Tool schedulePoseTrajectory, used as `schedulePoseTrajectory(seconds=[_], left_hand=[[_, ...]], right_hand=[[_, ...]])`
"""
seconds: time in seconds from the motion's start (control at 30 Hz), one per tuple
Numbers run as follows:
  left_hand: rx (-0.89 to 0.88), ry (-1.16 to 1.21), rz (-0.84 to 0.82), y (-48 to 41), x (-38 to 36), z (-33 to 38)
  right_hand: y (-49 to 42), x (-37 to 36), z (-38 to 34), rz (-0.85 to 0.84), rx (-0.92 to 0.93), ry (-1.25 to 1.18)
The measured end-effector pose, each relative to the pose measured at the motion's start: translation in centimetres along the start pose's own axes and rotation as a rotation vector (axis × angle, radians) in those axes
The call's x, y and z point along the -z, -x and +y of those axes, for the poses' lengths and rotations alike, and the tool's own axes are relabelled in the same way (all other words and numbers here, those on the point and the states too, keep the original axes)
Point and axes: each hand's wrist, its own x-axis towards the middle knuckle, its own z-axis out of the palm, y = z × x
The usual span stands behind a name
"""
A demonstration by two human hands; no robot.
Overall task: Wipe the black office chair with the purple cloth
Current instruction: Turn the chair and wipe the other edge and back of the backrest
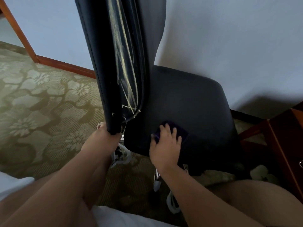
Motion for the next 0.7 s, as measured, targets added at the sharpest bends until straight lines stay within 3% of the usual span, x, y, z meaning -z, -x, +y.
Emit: schedulePoseTrajectory(seconds=[0.2,0.37,0.5,0.7], left_hand=[[-0.009,-0.005,0.035,-0.1,0.1,-0.1],[0.052,0.028,0.061,0.5,-0.2,0.1],[0.087,0.061,0.130,1.1,-0.2,0.4],[0.129,0.044,0.162,1.7,-0.3,0.9]], right_hand=[[-2.8,-0.9,-4.1,-0.274,0.438,0.013],[-3.5,0.5,-1.1,-0.334,0.610,-0.034],[-2.6,2.3,3.6,-0.280,0.537,-0.077],[-2.1,6.3,13.0,-0.236,0.264,-0.035]])
